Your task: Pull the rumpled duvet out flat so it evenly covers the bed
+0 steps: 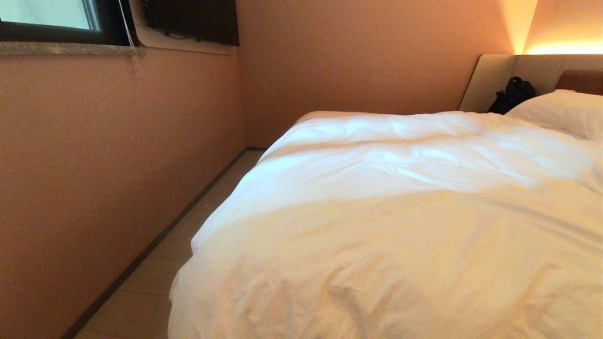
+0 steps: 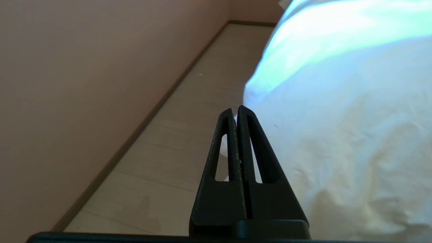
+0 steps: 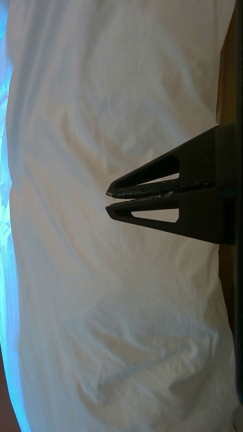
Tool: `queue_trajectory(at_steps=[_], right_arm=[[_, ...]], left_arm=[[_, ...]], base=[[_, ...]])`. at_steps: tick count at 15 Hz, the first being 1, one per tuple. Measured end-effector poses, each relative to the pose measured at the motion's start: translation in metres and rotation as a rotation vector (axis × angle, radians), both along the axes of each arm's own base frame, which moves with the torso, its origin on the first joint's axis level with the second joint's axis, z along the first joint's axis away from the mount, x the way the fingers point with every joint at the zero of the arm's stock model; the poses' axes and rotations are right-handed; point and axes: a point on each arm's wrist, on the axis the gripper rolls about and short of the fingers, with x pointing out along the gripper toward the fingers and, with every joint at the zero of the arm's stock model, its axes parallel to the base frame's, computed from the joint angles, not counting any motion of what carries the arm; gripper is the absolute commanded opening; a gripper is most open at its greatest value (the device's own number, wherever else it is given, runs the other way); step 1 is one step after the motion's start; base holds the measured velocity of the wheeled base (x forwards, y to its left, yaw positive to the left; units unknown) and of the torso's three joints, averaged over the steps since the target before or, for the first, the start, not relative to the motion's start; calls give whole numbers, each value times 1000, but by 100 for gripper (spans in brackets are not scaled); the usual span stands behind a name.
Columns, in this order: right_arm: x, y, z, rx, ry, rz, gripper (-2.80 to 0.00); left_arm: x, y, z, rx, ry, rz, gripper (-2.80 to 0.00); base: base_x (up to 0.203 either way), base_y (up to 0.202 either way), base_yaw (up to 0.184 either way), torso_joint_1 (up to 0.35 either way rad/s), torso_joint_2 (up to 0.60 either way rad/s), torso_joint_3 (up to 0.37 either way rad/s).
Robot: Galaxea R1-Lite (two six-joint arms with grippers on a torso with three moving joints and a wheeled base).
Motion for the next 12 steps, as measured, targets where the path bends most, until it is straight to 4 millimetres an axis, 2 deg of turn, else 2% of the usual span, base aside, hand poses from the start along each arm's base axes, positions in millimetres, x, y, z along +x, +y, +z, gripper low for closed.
queue_trajectory(at_steps=[6, 12], right_arm=[[0, 0, 0, 0, 0, 0, -280], [0, 0, 0, 0, 0, 0, -280]], left_arm=[[2, -1, -20, 10, 70, -46, -280], [2, -3, -26, 20, 117, -133, -280]], base=[[0, 0, 0, 0, 0, 0], [0, 0, 0, 0, 0, 0]])
